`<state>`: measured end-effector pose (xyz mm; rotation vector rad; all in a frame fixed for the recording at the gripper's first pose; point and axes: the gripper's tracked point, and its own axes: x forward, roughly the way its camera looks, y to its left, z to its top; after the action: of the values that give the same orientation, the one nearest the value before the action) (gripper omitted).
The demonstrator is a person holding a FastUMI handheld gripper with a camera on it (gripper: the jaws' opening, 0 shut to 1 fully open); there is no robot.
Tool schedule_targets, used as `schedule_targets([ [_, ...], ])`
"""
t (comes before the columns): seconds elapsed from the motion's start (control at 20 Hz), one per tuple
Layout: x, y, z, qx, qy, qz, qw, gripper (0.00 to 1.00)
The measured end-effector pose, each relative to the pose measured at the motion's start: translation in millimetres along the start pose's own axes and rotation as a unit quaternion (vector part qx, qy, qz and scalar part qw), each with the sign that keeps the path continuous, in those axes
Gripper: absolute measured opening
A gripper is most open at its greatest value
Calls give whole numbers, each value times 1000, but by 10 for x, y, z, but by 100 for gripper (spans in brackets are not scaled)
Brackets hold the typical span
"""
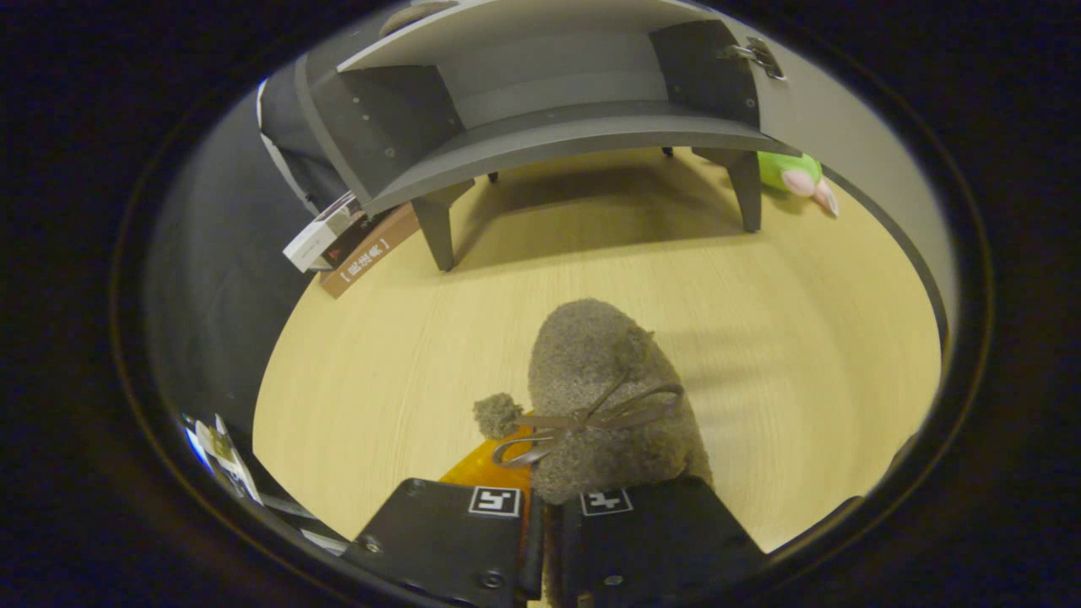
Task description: Open the shoe cabinet door, grab the shoes and put them into the shoe cabinet, then close the shoe cabinet door.
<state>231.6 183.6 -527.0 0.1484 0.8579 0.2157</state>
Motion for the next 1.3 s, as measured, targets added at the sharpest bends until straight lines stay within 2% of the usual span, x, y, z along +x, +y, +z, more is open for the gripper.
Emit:
schedule_targets([
  [0.3, -211, 29, 82, 11, 6, 11, 1000, 6],
  [0.6, -820, 157, 314, -27, -47, 17, 998, 6],
  [0.95, -2085, 350, 829, -56, -152, 21, 987, 6],
  [1.15, -2932, 510, 1262, -82, -219, 13, 972, 6],
  [1.3, -3394, 661, 1656, -93, -265, -3, 960, 6],
])
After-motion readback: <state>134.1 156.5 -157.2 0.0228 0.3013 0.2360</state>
